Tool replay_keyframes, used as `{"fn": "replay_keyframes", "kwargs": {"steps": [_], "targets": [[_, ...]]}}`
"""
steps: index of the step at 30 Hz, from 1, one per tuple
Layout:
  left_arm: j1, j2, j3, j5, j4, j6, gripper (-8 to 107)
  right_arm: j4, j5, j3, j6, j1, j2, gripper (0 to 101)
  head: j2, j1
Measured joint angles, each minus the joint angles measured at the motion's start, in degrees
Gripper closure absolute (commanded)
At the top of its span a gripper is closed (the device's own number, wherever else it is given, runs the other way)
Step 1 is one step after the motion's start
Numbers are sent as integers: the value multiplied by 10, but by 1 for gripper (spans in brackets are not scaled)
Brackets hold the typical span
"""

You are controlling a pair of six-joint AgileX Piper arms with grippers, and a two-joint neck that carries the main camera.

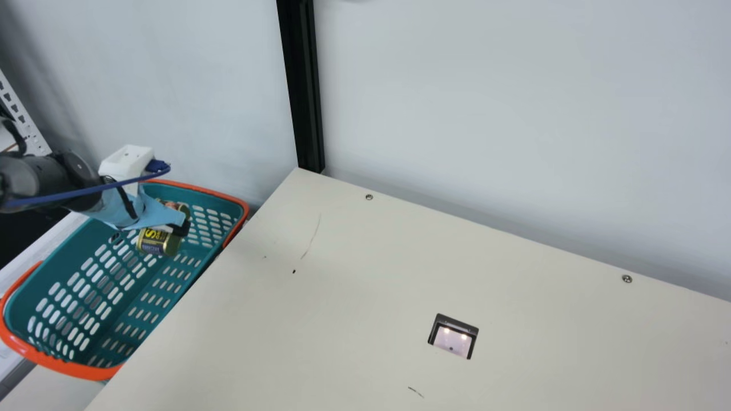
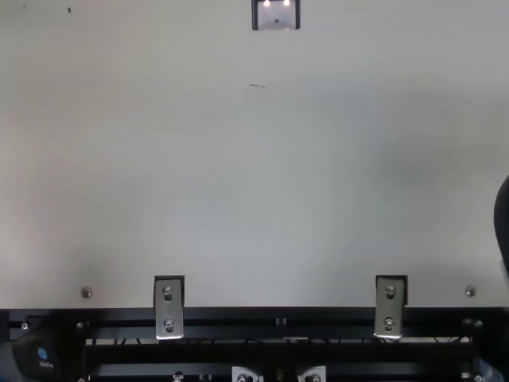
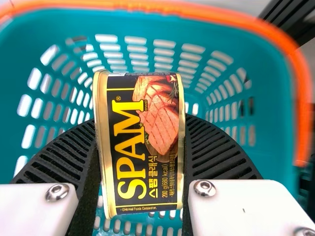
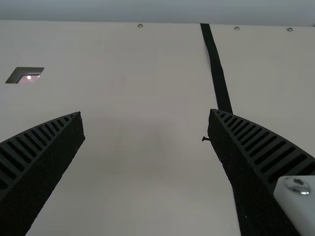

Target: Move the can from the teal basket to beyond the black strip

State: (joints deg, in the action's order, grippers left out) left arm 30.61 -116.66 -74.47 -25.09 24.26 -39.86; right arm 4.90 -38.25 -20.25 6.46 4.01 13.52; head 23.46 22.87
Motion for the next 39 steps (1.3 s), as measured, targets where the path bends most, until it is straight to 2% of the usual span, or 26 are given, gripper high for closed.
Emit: {"fn": "replay_keyframes", "kwargs": {"steps": [9, 17, 25, 39], "targets": [[-24, 138, 64, -1, 12, 18, 89, 0, 0, 0, 0, 0, 0, 0, 0, 3], [-60, 253, 76, -50, 8, 69, 89, 0, 0, 0, 0, 0, 0, 0, 0, 3], [-101, 329, 48, -145, -13, 134, 89, 0, 0, 0, 0, 0, 0, 0, 0, 0], [-138, 354, 9, -343, -1, 182, 89, 0, 0, 0, 0, 0, 0, 0, 0, 3]]}}
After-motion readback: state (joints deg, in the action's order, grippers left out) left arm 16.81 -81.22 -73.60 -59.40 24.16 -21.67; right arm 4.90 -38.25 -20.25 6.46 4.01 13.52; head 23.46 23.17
